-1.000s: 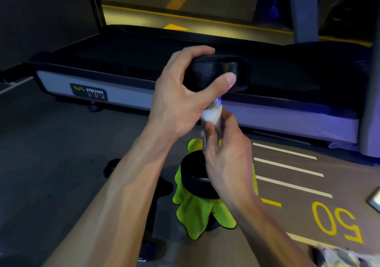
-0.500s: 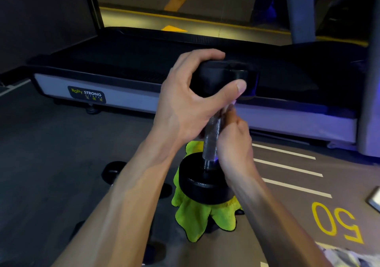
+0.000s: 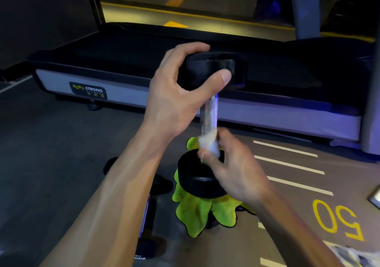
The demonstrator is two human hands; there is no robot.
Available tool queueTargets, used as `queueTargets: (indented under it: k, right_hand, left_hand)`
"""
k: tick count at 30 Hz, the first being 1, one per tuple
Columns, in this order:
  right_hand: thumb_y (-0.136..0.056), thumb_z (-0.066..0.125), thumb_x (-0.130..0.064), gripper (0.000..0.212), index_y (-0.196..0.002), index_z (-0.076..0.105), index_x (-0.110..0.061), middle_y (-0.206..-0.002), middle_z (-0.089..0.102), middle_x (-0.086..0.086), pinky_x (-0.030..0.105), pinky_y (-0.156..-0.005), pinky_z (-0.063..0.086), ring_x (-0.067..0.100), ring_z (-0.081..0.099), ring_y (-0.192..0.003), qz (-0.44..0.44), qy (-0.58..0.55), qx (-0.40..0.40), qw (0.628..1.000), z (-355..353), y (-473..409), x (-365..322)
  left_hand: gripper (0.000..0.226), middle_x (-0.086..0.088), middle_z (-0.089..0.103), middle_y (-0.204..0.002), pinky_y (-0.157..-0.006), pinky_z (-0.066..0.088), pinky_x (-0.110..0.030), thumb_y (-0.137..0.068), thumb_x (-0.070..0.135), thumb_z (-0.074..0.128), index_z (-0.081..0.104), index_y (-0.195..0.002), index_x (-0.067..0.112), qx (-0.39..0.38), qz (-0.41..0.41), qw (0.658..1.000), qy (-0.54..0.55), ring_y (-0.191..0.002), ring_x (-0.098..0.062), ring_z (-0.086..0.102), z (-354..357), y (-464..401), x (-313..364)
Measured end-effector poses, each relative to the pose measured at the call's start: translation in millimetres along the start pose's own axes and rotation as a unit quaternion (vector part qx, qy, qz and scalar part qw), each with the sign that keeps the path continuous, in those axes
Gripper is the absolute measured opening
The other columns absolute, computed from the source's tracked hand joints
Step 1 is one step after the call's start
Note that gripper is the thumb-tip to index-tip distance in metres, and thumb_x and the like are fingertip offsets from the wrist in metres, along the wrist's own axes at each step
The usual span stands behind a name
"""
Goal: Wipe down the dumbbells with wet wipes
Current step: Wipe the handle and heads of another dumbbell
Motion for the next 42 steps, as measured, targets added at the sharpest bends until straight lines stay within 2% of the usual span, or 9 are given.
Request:
queueTargets:
  k: [6,11,17,21,26,30,34,38,42]
  right_hand:
    - [-0.095,0.068,-0.028,0.017,-0.109,0.069,-0.02,-0.112,0.076,-0.006,0.048,-0.107,0.048,0.011,0.067,-0.115,0.015,-0.1,-0.127,0.987,-5,-8,19]
    - [-0.088,0.065,-0.035,0.027,-0.113,0.073,-0.026,-0.106,0.079,-0.007,0.055,-0.106,0.049,0.019,0.073,-0.108,0.016,-0.174,-0.109,0.979,2,-7,20]
    - [-0.101,0.059,-0.025,0.016,-0.11,0.072,-0.02,-0.104,0.078,0.0,0.053,-0.097,0.052,0.026,0.071,-0.105,-0.018,-0.154,-0.082,0.985,12,-8,11]
    - [-0.098,0.052,-0.04,0.035,-0.105,0.068,-0.01,-0.094,0.073,0.015,0.06,-0.081,0.054,0.038,0.068,-0.09,-0.037,-0.173,-0.012,0.984,18,-4,-6]
    - [-0.103,0.057,-0.023,0.023,-0.107,0.079,-0.022,-0.101,0.08,0.0,0.048,-0.098,0.056,0.024,0.075,-0.101,0.004,-0.345,0.033,0.938,23,1,-29]
    - [-0.093,0.068,-0.037,0.017,-0.107,0.079,-0.039,-0.101,0.079,-0.016,0.033,-0.097,0.056,0.004,0.073,-0.101,0.017,-0.353,0.039,0.935,45,6,-38]
    - [-0.087,0.067,-0.045,0.019,-0.102,0.077,-0.05,-0.096,0.079,-0.016,0.005,-0.072,0.049,-0.006,0.071,-0.087,0.021,-0.331,-0.103,0.938,105,19,-37]
    - [-0.09,0.06,-0.048,0.019,-0.1,0.073,-0.059,-0.088,0.078,-0.018,0.011,-0.08,0.051,0.0,0.073,-0.083,0.086,-0.287,-0.246,0.922,168,33,-17]
    - [-0.088,0.065,-0.045,0.021,-0.108,0.074,-0.046,-0.094,0.079,-0.006,0.047,-0.096,0.055,0.011,0.074,-0.091,0.118,-0.317,-0.279,0.899,205,43,-7]
  left_hand:
    - [0.06,0.0,0.062,-0.134,-0.108,0.051,-0.036,-0.086,0.05,0.078,0.059,-0.138,0.025,-0.02,-0.009,1.0,-0.006,-0.124,-0.011,0.061,-12,6,-2]
    - [0.111,0.005,0.056,-0.151,-0.114,0.047,-0.036,-0.071,0.066,0.082,0.028,-0.161,0.03,0.004,-0.165,0.982,0.09,-0.136,-0.005,0.055,-10,33,-45]
    - [0.042,-0.009,0.08,-0.103,-0.081,0.063,-0.041,-0.086,0.046,0.065,0.067,-0.113,0.015,0.009,-0.282,0.939,0.198,-0.097,-0.03,0.078,12,67,-61]
    - [0.031,-0.005,0.076,-0.093,-0.081,0.062,-0.036,-0.097,0.04,0.059,0.067,-0.106,0.012,0.072,-0.297,0.922,0.237,-0.088,-0.021,0.076,9,71,-62]
    - [0.031,-0.006,0.073,-0.088,-0.075,0.062,-0.029,-0.096,0.036,0.061,0.068,-0.113,0.011,0.186,-0.325,0.885,0.277,-0.079,-0.017,0.072,-19,97,-65]
    - [0.042,-0.006,0.07,-0.081,-0.075,0.06,-0.034,-0.087,0.039,0.064,0.066,-0.111,0.005,0.219,-0.336,0.895,0.197,-0.071,-0.018,0.068,-88,127,-85]
    - [0.031,-0.006,0.064,-0.074,-0.068,0.053,-0.037,-0.101,0.032,0.067,0.065,-0.094,0.002,0.179,-0.368,0.912,-0.024,-0.068,-0.02,0.062,-178,152,-124]
    - [0.047,-0.003,0.064,-0.069,-0.069,0.052,-0.044,-0.086,0.056,0.065,0.061,-0.081,0.009,0.101,-0.405,0.882,-0.22,-0.062,-0.019,0.062,-257,164,-186]
    - [0.043,-0.006,0.069,-0.073,-0.074,0.061,-0.049,-0.088,0.05,0.067,0.064,-0.086,0.007,0.048,-0.482,0.825,-0.292,-0.064,-0.02,0.069,-301,170,-239]
Point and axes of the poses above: each hand's wrist, its own y-axis away from the middle knuckle, its own z-axis out of the palm, x = y × z, the point moved 4 cm from there along -y, towards the middle knuckle
